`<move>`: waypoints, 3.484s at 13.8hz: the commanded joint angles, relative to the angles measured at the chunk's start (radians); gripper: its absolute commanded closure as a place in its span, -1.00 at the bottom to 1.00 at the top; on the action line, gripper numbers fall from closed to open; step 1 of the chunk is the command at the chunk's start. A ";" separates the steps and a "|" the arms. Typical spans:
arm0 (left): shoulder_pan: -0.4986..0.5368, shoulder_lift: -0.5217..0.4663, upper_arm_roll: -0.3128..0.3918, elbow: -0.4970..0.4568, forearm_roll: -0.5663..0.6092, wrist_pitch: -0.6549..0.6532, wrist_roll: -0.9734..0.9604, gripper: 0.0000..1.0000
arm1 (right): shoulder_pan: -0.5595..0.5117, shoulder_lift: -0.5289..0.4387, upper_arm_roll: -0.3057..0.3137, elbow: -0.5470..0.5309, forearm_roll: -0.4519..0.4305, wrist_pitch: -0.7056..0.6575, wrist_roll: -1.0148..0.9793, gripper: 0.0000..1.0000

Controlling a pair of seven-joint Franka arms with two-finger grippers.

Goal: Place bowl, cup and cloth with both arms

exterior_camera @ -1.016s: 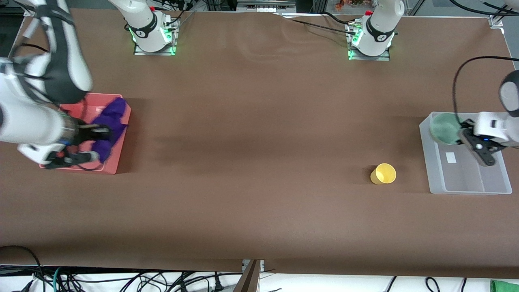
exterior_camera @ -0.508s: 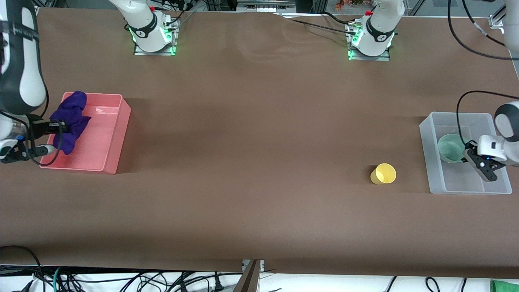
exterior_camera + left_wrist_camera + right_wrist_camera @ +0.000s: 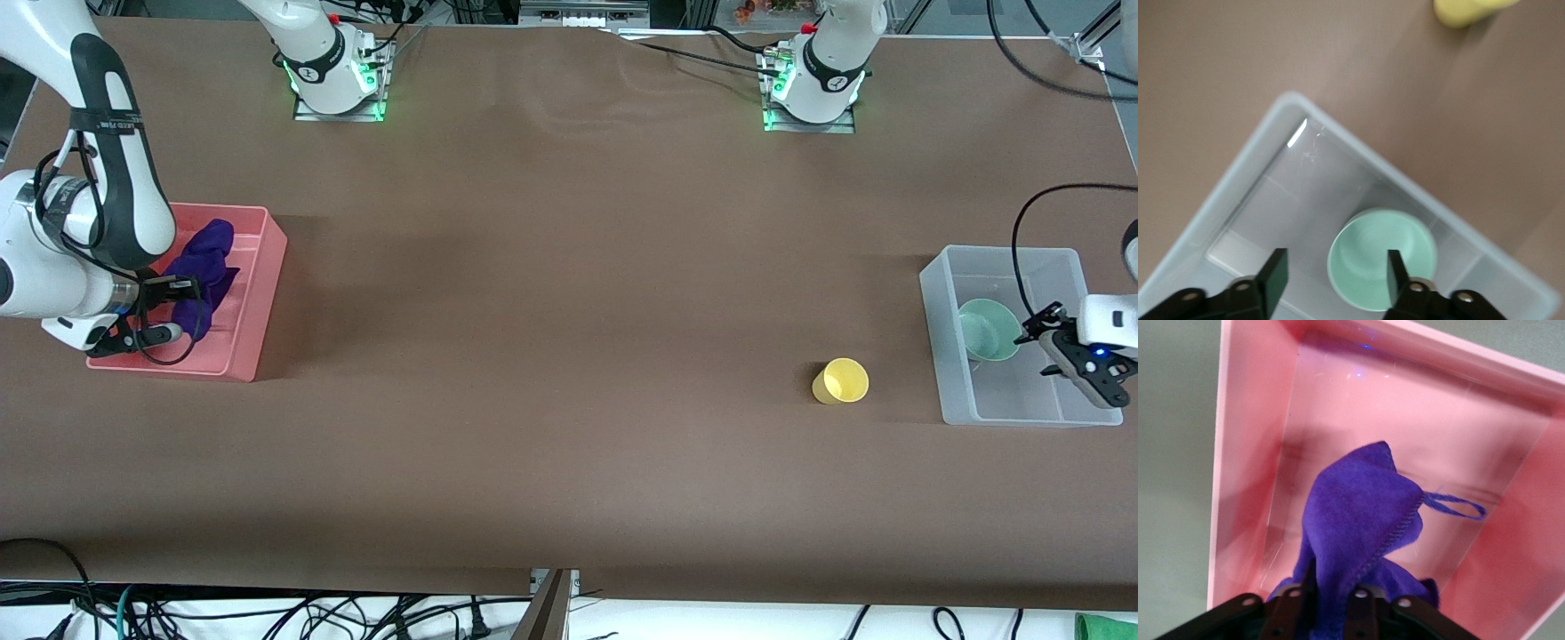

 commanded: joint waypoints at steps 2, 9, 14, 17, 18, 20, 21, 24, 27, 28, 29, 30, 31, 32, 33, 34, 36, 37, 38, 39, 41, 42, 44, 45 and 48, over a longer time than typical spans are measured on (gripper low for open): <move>-0.076 0.004 -0.071 0.029 -0.016 -0.032 -0.405 -1.00 | 0.007 -0.088 0.015 0.057 0.033 -0.089 0.007 -1.00; -0.165 0.179 -0.071 0.018 -0.192 0.031 -0.879 -0.98 | 0.010 -0.170 0.224 0.364 0.065 -0.370 0.011 -1.00; -0.207 0.253 -0.045 0.015 -0.169 0.135 -0.913 1.00 | 0.016 -0.232 0.243 0.401 0.068 -0.462 0.271 -1.00; -0.207 0.260 -0.045 0.021 -0.168 0.141 -0.920 1.00 | 0.016 -0.263 0.218 0.401 0.057 -0.451 0.280 -1.00; -0.205 0.253 -0.042 0.024 -0.165 0.135 -0.919 1.00 | 0.016 -0.267 0.217 0.404 0.057 -0.450 0.278 -1.00; -0.199 0.192 -0.038 0.023 -0.057 0.097 -0.913 1.00 | 0.018 -0.266 0.194 0.404 0.056 -0.453 0.271 -1.00; -0.192 0.153 -0.041 0.024 -0.004 0.022 -0.907 1.00 | 0.018 -0.266 0.177 0.404 0.057 -0.448 0.269 -1.00; -0.167 0.028 -0.026 0.031 0.031 -0.190 -0.794 1.00 | 0.015 -0.272 0.175 0.404 0.057 -0.457 0.283 -1.00; -0.117 -0.011 -0.007 0.017 0.216 -0.278 -0.633 1.00 | 0.030 -0.280 0.175 0.401 0.060 -0.465 0.321 -1.00; -0.103 0.000 -0.009 -0.011 0.286 -0.265 -0.550 1.00 | 0.032 -0.280 0.177 0.401 0.057 -0.467 0.332 -1.00; -0.077 0.013 -0.009 -0.021 0.311 -0.218 -0.522 1.00 | 0.035 -0.280 0.178 0.401 0.054 -0.467 0.332 -1.00; -0.045 0.027 -0.009 -0.037 0.312 -0.175 -0.503 1.00 | 0.036 -0.273 0.178 0.404 0.054 -0.467 0.331 -1.00; -0.015 0.042 -0.010 -0.054 0.308 -0.129 -0.468 1.00 | 0.036 -0.264 0.178 0.407 0.054 -0.468 0.327 -1.00; 0.005 0.067 -0.010 -0.058 0.308 -0.062 -0.439 1.00 | 0.036 -0.260 0.178 0.409 0.054 -0.468 0.321 -1.00; 0.025 0.093 -0.010 -0.058 0.302 -0.025 -0.401 1.00 | 0.036 -0.252 0.178 0.415 0.053 -0.467 0.321 -1.00; 0.054 0.098 -0.015 -0.064 0.297 -0.032 -0.362 0.92 | 0.036 -0.247 0.178 0.431 0.050 -0.468 0.321 -1.00; 0.065 0.078 -0.015 -0.104 0.239 -0.038 -0.315 -0.83 | 0.036 -0.235 0.180 0.447 0.039 -0.470 0.320 -1.00; 0.062 0.069 -0.018 -0.101 0.231 -0.041 -0.305 -1.00 | 0.036 -0.234 0.180 0.448 0.039 -0.470 0.318 -1.00; 0.059 0.040 -0.028 -0.100 0.220 -0.057 -0.296 -1.00 | 0.036 -0.232 0.180 0.448 0.039 -0.470 0.317 -1.00; 0.059 0.012 -0.048 -0.091 0.217 -0.086 -0.298 -1.00 | 0.036 -0.232 0.180 0.450 0.039 -0.470 0.318 -1.00; 0.057 -0.035 -0.126 -0.039 0.216 -0.157 -0.318 -1.00 | 0.038 -0.233 0.183 0.450 0.039 -0.470 0.318 -1.00; 0.057 -0.058 -0.163 -0.008 0.216 -0.205 -0.362 -1.00 | 0.038 -0.232 0.183 0.450 0.039 -0.470 0.320 -1.00; 0.057 -0.086 -0.243 0.059 0.181 -0.299 -0.516 -1.00 | 0.039 -0.232 0.183 0.450 0.039 -0.470 0.320 -1.00; 0.055 -0.095 -0.281 0.092 0.156 -0.343 -0.607 -1.00 | 0.038 -0.232 0.183 0.450 0.039 -0.470 0.320 -1.00; 0.052 -0.131 -0.396 0.144 0.144 -0.438 -0.868 -1.00 | 0.038 -0.232 0.181 0.450 0.039 -0.468 0.318 -1.00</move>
